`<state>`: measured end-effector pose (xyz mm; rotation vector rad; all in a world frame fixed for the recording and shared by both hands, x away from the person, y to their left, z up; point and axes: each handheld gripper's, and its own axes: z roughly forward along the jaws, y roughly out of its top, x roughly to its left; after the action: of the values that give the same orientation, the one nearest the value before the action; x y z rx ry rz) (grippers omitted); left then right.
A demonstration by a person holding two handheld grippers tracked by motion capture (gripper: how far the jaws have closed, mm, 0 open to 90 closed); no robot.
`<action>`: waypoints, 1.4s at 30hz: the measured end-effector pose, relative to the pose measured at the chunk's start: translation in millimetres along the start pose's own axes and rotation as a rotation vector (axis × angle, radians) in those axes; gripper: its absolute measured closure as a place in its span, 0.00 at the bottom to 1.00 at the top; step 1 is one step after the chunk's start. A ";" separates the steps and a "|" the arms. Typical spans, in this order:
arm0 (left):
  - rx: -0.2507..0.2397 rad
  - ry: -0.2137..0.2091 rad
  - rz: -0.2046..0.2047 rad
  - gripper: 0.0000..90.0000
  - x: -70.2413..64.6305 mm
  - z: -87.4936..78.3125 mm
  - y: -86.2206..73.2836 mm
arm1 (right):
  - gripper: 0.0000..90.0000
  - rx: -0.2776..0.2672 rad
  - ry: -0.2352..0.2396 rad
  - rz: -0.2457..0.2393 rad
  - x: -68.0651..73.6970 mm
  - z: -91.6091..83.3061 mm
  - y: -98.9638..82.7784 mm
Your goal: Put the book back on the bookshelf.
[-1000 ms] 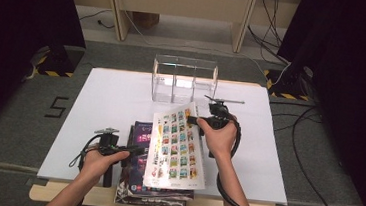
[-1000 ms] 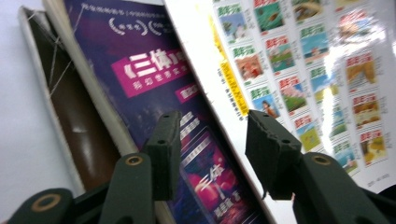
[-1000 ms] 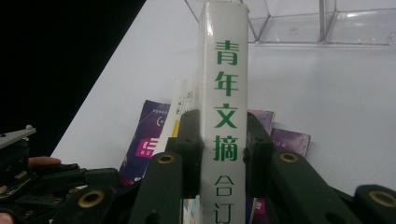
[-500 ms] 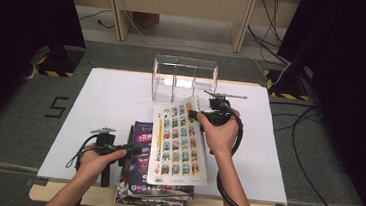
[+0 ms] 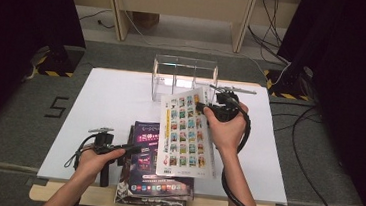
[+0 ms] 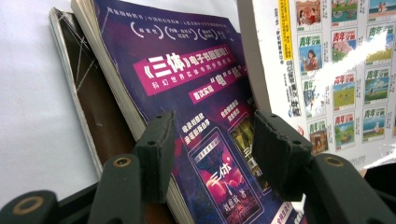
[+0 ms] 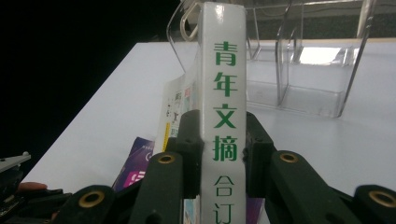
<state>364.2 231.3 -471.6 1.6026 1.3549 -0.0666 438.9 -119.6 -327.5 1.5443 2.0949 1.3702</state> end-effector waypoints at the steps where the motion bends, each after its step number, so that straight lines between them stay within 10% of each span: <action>1: 0.000 0.000 0.000 0.54 0.0 0.0 0.0 | 0.82 0.000 0.000 0.000 0.0 0.0 0.0; 21: -0.004 -0.003 -0.002 0.54 1.4 -0.6 0.7 | 0.82 -0.152 -0.372 -0.041 -18.8 -37.0 57.2; 29: -0.003 -0.003 -0.003 0.54 2.0 -0.9 0.6 | 0.82 -0.146 -0.370 0.002 -28.5 -28.9 69.5; 42: -0.003 -0.012 -0.010 0.54 3.8 -1.4 0.9 | 0.82 -0.150 -0.203 0.000 -12.7 -17.8 87.5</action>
<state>365.5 235.1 -472.5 1.5911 1.3535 -0.0797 490.0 -137.9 -255.5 1.5506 1.8299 1.2785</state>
